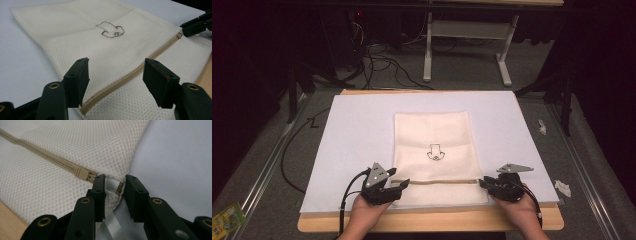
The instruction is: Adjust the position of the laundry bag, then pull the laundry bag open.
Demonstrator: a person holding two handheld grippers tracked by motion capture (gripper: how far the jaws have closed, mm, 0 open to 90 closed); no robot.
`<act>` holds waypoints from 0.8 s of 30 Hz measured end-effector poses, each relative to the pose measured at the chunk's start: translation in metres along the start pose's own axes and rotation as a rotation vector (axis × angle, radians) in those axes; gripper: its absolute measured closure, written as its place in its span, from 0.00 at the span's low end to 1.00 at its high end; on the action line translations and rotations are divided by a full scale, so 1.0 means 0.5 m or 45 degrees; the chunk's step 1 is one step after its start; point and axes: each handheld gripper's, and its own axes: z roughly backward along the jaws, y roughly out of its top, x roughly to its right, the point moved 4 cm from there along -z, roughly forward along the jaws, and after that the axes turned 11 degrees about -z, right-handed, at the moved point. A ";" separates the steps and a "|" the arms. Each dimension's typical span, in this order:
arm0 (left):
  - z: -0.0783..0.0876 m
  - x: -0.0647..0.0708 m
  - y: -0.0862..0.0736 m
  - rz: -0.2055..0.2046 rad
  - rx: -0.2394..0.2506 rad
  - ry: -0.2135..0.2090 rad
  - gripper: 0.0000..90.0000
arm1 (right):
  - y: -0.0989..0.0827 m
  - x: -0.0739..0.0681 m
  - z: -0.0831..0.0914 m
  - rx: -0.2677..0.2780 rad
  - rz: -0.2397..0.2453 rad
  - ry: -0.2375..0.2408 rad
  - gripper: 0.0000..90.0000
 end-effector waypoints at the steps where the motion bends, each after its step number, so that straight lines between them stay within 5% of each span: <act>1: -0.005 0.006 0.006 -0.008 0.002 -0.006 0.42 | 0.000 0.000 0.000 -0.004 0.004 -0.001 0.80; 5: -0.023 0.024 0.019 -0.031 -0.007 -0.034 0.41 | 0.000 -0.003 -0.001 -0.002 0.029 -0.011 0.82; 10: -0.076 0.043 0.027 0.018 -0.017 -0.124 0.41 | 0.003 -0.008 -0.002 -0.021 0.055 -0.027 0.89; 16: -0.110 0.060 0.044 0.073 -0.009 -0.161 0.41 | 0.002 -0.012 0.000 -0.021 0.082 -0.032 0.92; 24: -0.131 0.111 0.075 0.028 -0.024 -0.262 0.47 | 0.006 -0.023 0.019 0.032 0.121 -0.021 0.94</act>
